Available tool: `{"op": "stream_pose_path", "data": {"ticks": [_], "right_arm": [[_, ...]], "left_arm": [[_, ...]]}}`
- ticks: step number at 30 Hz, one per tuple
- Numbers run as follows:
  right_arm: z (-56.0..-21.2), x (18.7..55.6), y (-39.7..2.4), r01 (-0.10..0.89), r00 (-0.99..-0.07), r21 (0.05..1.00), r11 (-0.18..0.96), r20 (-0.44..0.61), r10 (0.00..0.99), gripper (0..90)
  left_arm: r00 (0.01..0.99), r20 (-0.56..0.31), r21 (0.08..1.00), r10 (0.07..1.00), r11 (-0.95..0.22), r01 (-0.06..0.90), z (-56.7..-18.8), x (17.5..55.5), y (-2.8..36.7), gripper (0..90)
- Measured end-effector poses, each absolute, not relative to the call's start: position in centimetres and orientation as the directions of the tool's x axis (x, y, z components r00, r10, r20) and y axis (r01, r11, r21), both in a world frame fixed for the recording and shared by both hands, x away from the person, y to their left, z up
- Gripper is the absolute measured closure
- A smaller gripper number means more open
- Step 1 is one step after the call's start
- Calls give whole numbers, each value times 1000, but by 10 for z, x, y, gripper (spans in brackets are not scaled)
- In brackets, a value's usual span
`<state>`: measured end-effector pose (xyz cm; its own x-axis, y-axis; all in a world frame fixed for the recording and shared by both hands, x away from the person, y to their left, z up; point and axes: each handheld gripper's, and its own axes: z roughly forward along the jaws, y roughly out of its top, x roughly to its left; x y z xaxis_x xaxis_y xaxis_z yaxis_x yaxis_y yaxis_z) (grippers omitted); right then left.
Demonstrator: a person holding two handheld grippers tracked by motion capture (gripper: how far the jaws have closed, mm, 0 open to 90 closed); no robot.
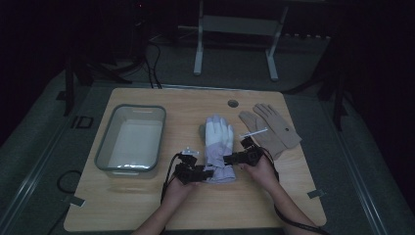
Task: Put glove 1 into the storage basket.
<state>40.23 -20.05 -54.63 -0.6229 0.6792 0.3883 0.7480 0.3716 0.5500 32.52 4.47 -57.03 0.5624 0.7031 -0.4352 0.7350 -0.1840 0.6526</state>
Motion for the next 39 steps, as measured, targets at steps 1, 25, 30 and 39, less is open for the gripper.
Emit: {"op": "stream_pose_path", "data": {"ticks": [1, 25, 30, 39], "right_arm": [[-546, 402, -201, 748, -622, 552, 368, 388, 680, 702], [-483, 385, -190, 637, -678, 686, 351, 282, 679, 795], [-466, 385, -183, 611, -690, 709, 352, 260, 676, 795], [-436, 391, -160, 556, -721, 745, 368, 213, 659, 797]], "left_arm": [[563, -434, 651, 703, -186, 735, -569, 325, 45, 578], [613, -383, 713, 691, -200, 672, -513, 326, 61, 738], [624, -359, 730, 694, -207, 651, -496, 329, 70, 738], [617, -325, 751, 717, -201, 629, -469, 332, 90, 738]]}}
